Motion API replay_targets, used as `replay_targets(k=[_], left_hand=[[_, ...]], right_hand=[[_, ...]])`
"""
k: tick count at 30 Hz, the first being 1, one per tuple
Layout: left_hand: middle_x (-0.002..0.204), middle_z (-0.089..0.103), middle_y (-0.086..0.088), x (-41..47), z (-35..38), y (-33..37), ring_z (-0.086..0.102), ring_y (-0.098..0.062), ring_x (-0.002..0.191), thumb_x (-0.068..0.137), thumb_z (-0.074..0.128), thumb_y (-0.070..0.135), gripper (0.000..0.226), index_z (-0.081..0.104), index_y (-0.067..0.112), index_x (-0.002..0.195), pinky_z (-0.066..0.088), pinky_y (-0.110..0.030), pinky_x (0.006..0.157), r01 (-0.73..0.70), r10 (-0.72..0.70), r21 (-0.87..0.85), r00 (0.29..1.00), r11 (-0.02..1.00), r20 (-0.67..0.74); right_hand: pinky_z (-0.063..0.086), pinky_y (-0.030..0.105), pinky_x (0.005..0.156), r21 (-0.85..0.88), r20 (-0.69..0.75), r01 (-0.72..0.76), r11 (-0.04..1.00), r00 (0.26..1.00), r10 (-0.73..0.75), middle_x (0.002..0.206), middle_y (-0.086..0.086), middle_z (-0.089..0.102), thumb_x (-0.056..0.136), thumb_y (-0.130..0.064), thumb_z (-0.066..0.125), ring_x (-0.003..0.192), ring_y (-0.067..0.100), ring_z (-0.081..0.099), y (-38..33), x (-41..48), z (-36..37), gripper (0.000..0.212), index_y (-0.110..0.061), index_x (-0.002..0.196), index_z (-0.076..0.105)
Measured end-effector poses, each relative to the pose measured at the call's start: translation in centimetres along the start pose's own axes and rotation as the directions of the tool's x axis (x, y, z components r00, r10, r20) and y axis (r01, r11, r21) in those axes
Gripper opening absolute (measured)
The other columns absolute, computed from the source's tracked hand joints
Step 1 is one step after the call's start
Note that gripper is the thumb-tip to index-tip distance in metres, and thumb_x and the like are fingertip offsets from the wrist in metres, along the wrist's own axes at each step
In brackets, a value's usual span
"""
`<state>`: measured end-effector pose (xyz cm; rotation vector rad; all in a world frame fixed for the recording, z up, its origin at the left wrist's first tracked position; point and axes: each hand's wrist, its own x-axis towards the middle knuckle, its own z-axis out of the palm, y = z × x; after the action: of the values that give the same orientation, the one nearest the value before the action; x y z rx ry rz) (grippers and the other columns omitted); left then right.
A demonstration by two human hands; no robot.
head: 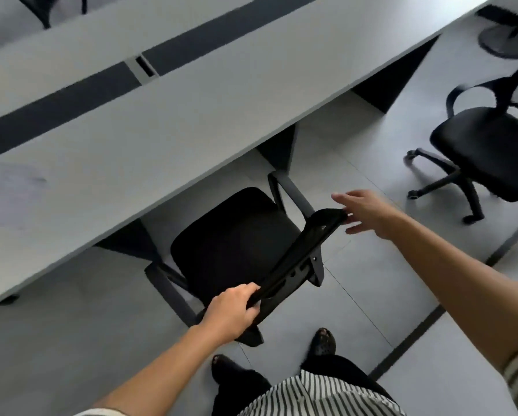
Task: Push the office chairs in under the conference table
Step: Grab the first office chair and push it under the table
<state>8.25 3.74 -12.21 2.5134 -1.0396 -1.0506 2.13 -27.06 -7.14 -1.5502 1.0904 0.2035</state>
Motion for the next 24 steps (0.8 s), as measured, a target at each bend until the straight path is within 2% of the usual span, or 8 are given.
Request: replay_targets(k=[3,6,9,12,16,19,22,24], left_hand=[[0.105,0.064,0.011,-2.0,1.7,-1.3,0.062,-0.016,0.092,0.091,0.050,0.034,0.024,0.056,0.030,0.114,0.051,-0.033,0.078,0.170,-0.175,-0.048,0.976,0.984,-0.130],[0.109,0.064,0.008,-3.4,3.1,-2.9,0.062,-0.018,0.097,0.092,0.049,0.028,0.022,0.056,0.027,0.113,0.050,-0.034,0.079,0.258,-0.270,-0.081,0.940,0.963,-0.209],[0.105,0.065,0.006,-3.3,2.9,-3.8,0.063,-0.020,0.095,0.091,0.051,0.024,0.018,0.056,0.026,0.108,0.051,-0.037,0.078,0.273,-0.286,-0.086,0.925,0.958,-0.252],[0.100,0.064,0.005,-1.7,2.0,-3.5,0.063,-0.020,0.092,0.091,0.051,0.025,0.014,0.056,0.024,0.104,0.050,-0.035,0.076,0.240,-0.254,-0.083,0.930,0.967,-0.266],[0.102,0.063,0.005,1.0,0.7,-2.7,0.062,-0.020,0.092,0.092,0.049,0.026,0.016,0.056,0.024,0.107,0.047,-0.035,0.079,0.200,-0.205,-0.044,0.940,0.979,-0.274],[0.100,0.064,0.004,2.6,-0.8,-3.9,0.062,-0.019,0.091,0.092,0.050,0.026,0.017,0.057,0.024,0.107,0.049,-0.035,0.077,0.205,-0.206,-0.036,0.935,0.978,-0.290],[0.101,0.064,0.006,4.3,-3.2,-5.6,0.062,-0.018,0.091,0.091,0.051,0.027,0.018,0.058,0.025,0.108,0.048,-0.032,0.076,0.192,-0.185,-0.005,0.937,0.981,-0.297],[0.101,0.064,0.007,5.6,-4.6,-6.4,0.062,-0.016,0.091,0.091,0.052,0.027,0.019,0.058,0.025,0.109,0.048,-0.031,0.078,0.175,-0.165,0.008,0.944,0.985,-0.287]], right_hand=[[0.059,0.034,0.051,-0.236,0.153,-0.082,0.968,0.981,0.120,0.089,0.016,0.064,0.087,-0.033,0.064,0.066,0.027,0.068,-2.1,1.6,2.4,0.036,0.001,0.098,0.057],[0.052,0.026,0.036,-0.420,0.141,-0.067,0.905,0.980,0.138,0.082,0.017,0.057,0.088,-0.018,0.065,0.056,0.027,0.062,-3.0,2.6,4.9,0.024,0.001,0.086,0.051],[0.047,0.026,0.038,-0.539,0.105,-0.037,0.842,0.988,0.110,0.066,0.013,0.053,0.089,-0.008,0.060,0.051,0.024,0.054,-3.5,3.6,5.9,0.021,0.000,0.072,0.051],[0.048,0.029,0.047,-0.553,0.061,-0.056,0.831,0.992,0.108,0.064,0.013,0.054,0.091,-0.006,0.058,0.051,0.024,0.054,-4.2,5.1,5.2,0.021,0.002,0.073,0.052],[0.047,0.028,0.041,-0.517,0.004,-0.059,0.854,0.997,0.071,0.069,0.013,0.054,0.088,-0.007,0.062,0.054,0.024,0.055,-5.6,7.4,3.8,0.014,0.005,0.094,0.057],[0.051,0.028,0.044,-0.524,0.017,-0.038,0.851,0.998,0.056,0.066,0.012,0.054,0.090,-0.004,0.057,0.054,0.023,0.055,-7.0,8.7,4.3,0.009,0.002,0.084,0.057],[0.050,0.023,0.040,-0.491,0.017,-0.057,0.870,0.997,0.075,0.067,0.011,0.055,0.089,-0.002,0.055,0.054,0.021,0.055,-8.0,10.1,4.7,0.002,0.000,0.090,0.055],[0.049,0.025,0.041,-0.491,-0.003,-0.068,0.868,0.997,0.076,0.065,0.012,0.056,0.090,-0.002,0.054,0.052,0.022,0.055,-8.8,11.0,4.8,0.004,0.002,0.089,0.055]])
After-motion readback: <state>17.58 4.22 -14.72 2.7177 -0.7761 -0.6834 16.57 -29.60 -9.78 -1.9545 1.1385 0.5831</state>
